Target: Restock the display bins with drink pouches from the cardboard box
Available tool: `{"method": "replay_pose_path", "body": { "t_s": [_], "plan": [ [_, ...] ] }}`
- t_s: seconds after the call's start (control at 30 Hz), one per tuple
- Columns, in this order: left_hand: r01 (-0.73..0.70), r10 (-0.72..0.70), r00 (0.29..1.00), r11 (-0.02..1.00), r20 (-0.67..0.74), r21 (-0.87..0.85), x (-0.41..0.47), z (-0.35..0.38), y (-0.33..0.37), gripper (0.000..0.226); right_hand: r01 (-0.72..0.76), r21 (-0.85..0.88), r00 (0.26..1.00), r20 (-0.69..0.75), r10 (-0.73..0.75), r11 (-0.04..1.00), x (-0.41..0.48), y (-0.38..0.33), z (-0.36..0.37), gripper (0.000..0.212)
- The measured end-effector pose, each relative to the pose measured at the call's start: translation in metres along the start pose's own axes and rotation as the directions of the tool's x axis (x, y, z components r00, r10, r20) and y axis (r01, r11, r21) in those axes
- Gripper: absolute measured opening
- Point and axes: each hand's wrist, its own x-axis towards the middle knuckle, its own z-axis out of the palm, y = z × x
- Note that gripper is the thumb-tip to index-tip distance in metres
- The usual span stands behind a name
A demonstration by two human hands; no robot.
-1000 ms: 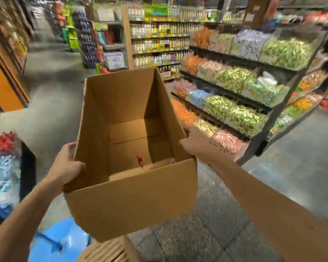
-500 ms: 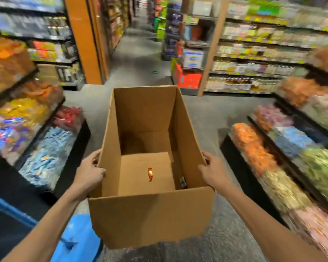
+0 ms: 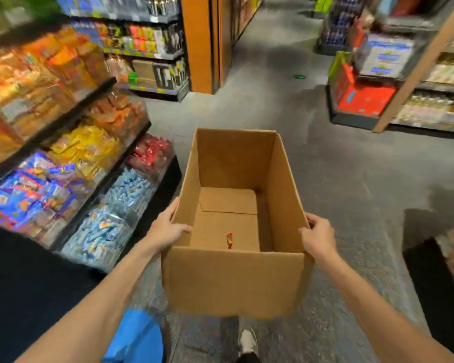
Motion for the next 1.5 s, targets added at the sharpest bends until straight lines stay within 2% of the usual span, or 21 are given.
{"method": "replay_pose_path", "body": {
  "t_s": [0.07, 0.2, 0.33, 0.5, 0.67, 0.83, 1.07, 1.2, 1.3, 1.37, 1.5],
  "plan": [
    [0.033, -0.031, 0.999, 0.999, -0.038, 0.033, 0.048, -0.004, 0.024, 0.090, -0.016, -0.015, 1.000, 0.017, 0.016, 1.000, 0.046, -0.027, 0.011, 0.042],
    [0.011, -0.009, 0.977, 1.000, -0.214, 0.007, 0.131, -0.013, 0.058, 0.077, -0.004, -0.017, 1.000, 0.024, 0.005, 1.000, 0.130, -0.077, 0.033, 0.042],
    [0.072, -0.072, 0.941, 0.997, -0.330, -0.013, 0.255, -0.032, 0.089, 0.058, 0.007, -0.046, 0.999, 0.036, -0.006, 0.999, 0.235, -0.128, 0.083, 0.045],
    [0.035, -0.031, 0.932, 0.999, -0.362, 0.004, 0.445, -0.056, 0.109, 0.046, -0.020, -0.081, 0.999, -0.031, 0.018, 0.997, 0.385, -0.189, 0.172, 0.044],
    [0.052, -0.048, 0.960, 0.999, -0.275, 0.005, 0.644, -0.055, 0.097, 0.049, -0.049, -0.139, 0.996, -0.084, 0.038, 0.989, 0.535, -0.220, 0.261, 0.043],
    [0.044, -0.021, 0.938, 0.997, -0.345, 0.060, 0.795, -0.019, 0.045, 0.050, -0.066, -0.183, 0.996, -0.068, 0.055, 0.981, 0.661, -0.184, 0.364, 0.043],
    [0.023, 0.004, 0.938, 0.997, -0.346, 0.071, 0.959, 0.060, -0.084, 0.044, -0.108, -0.169, 0.994, -0.050, 0.101, 0.980, 0.767, -0.059, 0.515, 0.042],
    [-0.028, 0.077, 0.931, 0.990, -0.356, 0.140, 0.989, 0.092, -0.145, 0.048, -0.126, -0.200, 0.992, -0.031, 0.123, 0.972, 0.783, 0.001, 0.568, 0.040],
    [-0.075, 0.144, 0.910, 0.980, -0.389, 0.186, 0.998, 0.100, -0.174, 0.048, -0.089, -0.255, 0.996, -0.005, 0.090, 0.963, 0.787, 0.017, 0.591, 0.038],
    [-0.052, 0.142, 0.902, 0.973, -0.407, 0.224, 1.000, 0.101, -0.185, 0.045, -0.048, -0.267, 0.999, -0.006, 0.048, 0.963, 0.788, 0.025, 0.600, 0.040],
    [-0.003, 0.067, 0.919, 0.987, -0.388, 0.162, 0.999, 0.098, -0.176, 0.047, -0.050, -0.315, 0.999, -0.014, 0.048, 0.948, 0.788, 0.017, 0.597, 0.044]
  ]
}}
